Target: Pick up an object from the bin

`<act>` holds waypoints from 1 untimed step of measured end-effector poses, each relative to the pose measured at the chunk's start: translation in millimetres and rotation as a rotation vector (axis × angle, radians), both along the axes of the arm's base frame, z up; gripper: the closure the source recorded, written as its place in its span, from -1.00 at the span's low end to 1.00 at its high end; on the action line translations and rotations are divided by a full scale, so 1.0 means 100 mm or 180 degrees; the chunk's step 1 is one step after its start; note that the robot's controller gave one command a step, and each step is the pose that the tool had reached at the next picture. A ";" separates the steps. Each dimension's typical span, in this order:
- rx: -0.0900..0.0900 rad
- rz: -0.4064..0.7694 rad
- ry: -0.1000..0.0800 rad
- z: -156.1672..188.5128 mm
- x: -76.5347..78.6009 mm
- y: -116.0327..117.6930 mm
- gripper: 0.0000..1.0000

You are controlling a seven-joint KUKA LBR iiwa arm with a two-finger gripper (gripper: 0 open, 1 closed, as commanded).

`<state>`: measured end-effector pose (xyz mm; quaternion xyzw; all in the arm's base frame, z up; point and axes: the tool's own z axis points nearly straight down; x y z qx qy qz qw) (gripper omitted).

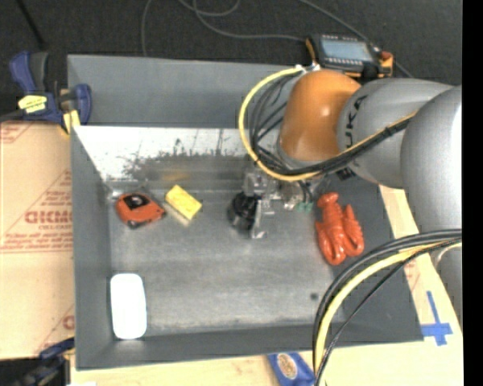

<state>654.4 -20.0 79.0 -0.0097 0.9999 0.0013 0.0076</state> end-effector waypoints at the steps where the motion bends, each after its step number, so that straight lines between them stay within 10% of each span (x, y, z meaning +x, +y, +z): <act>1: -0.0002 0.0001 0.0013 0.05 0.00 0.00 1.00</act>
Offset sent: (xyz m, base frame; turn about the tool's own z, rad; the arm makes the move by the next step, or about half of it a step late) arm 0.0002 -0.0002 0.0088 0.0000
